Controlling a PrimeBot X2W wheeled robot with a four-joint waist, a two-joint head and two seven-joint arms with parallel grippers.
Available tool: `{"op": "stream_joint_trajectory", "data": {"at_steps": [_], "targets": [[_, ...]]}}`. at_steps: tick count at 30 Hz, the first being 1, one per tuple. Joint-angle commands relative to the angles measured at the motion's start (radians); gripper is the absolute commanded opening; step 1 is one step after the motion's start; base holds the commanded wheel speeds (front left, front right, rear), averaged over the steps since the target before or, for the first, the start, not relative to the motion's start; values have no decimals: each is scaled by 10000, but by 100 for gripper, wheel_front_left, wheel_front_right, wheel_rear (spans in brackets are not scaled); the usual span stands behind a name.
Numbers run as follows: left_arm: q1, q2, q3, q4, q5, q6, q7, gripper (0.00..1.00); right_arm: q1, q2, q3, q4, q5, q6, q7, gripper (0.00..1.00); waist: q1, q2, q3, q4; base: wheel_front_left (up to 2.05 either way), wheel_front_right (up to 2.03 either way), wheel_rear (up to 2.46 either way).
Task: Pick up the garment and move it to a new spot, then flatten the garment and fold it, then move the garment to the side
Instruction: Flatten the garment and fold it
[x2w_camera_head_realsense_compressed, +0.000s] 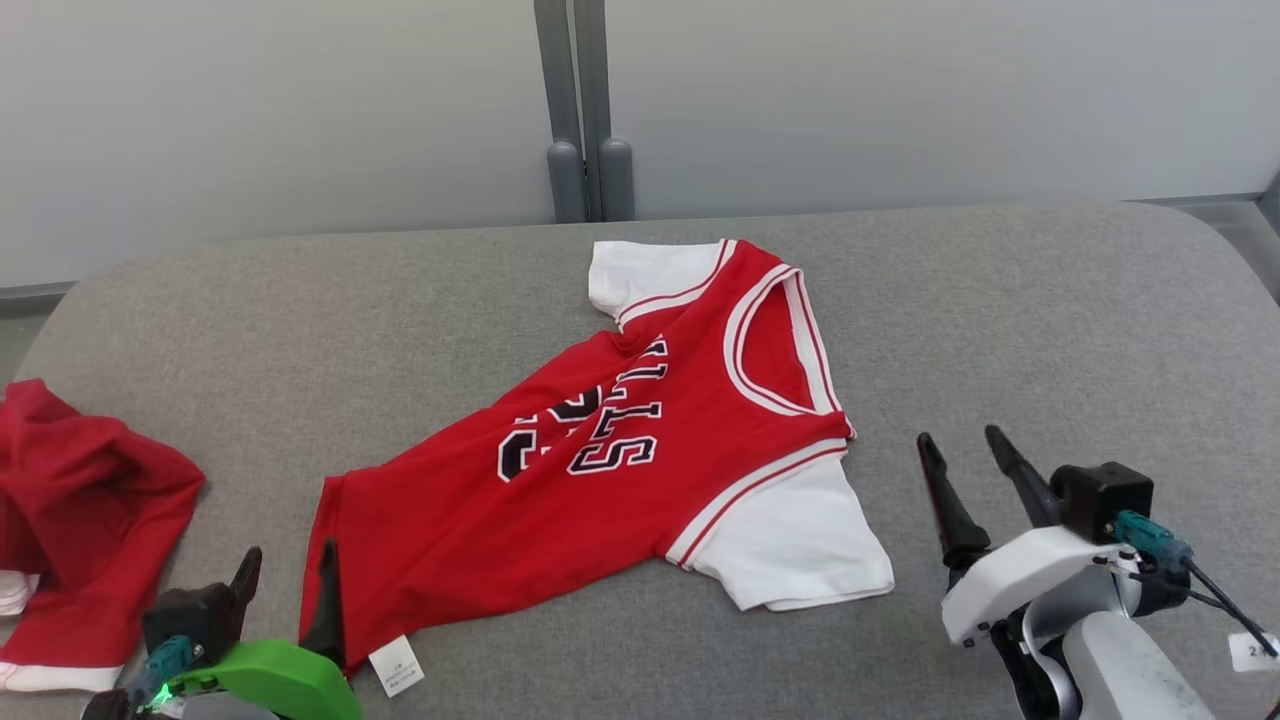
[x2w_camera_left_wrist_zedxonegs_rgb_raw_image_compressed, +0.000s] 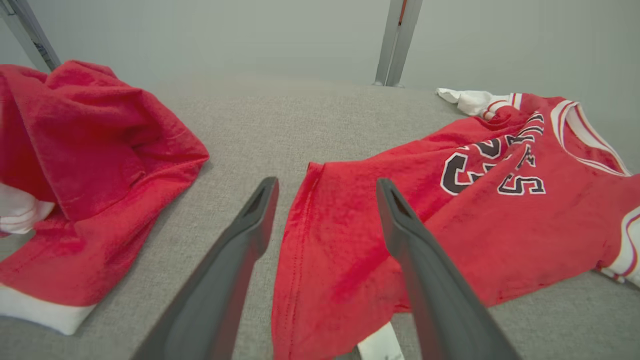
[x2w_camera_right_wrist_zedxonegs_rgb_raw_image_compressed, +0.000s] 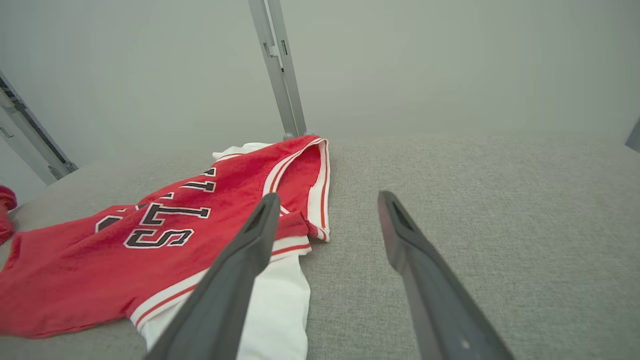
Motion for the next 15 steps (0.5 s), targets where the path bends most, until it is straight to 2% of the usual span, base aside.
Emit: {"op": "stream_joint_trajectory", "data": {"at_steps": [1,7,11,15], "targets": [[80,148,-9,132,-101,16,440,100,-186,17,100,219,239,-7,401,100,0,-1,-7,84,0,0,0],[220,422,-253,101,-383,103,2329,100,-465,-82,696,1134,853,-5,2371,100,0,-1,72,302,0,0,0],[291,503,-299,57,-515,207,3056,100,-583,-15,827,1599,1116,-5,3499,100,0,-1,231,380,0,0,0],[119,485,-293,106,-611,221,3311,100,-743,115,725,1831,1116,-5,4263,100,0,-1,428,445,0,0,0]]}}
